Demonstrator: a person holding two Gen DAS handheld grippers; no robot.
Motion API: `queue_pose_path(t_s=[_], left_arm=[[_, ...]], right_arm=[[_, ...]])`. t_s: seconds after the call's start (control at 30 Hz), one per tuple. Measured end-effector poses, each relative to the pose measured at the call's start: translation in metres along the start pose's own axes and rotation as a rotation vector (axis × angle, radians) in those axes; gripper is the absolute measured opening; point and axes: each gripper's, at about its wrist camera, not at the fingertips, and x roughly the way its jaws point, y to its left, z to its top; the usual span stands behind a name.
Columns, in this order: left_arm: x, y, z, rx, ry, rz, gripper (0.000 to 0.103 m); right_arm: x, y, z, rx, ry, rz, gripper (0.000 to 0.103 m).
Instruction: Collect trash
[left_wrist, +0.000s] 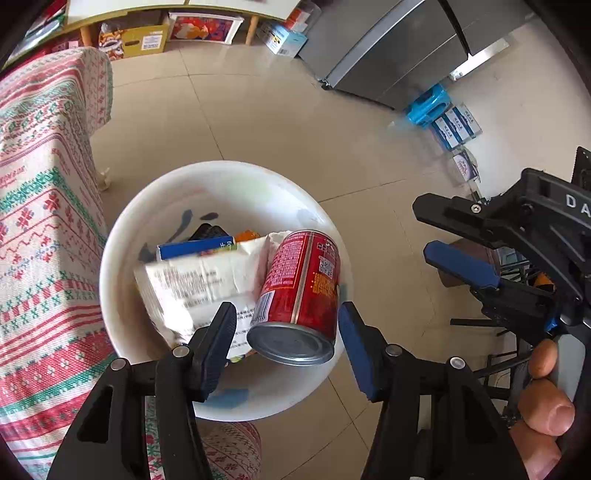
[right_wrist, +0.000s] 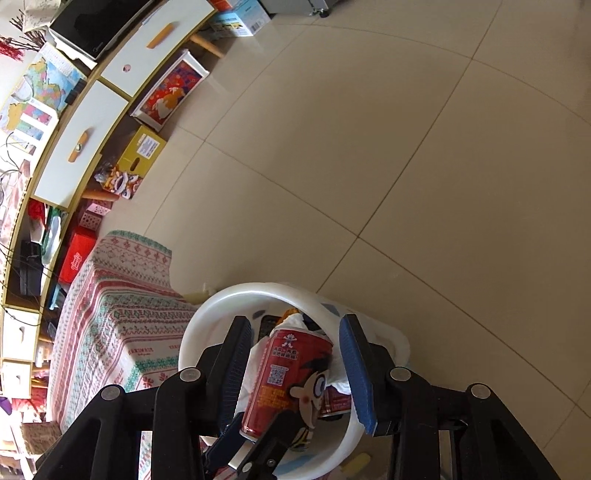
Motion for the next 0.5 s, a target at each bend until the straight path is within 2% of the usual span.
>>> queue_pose_path(t_s=[0.23, 0.43, 0.5], left_arm=[[-0.041, 0.03, -0.013, -0.06, -0.048, 0.012, 0.061], [-0.084, 0.064, -0.045, -0.094, -0.068, 0.122, 0.062], [-0.098, 0.07, -0.058, -0.088, -0.078, 0.184, 0.067]], right_arm=[[0.007, 0.02, -0.007, -0.097, 0.04, 0.02, 0.045], [0.013, 0.043, -0.025, -0.225, 0.088, 0.004, 0.046], [0.013, 0.055, -0.041, -0.285, 0.096, -0.011, 0.047]])
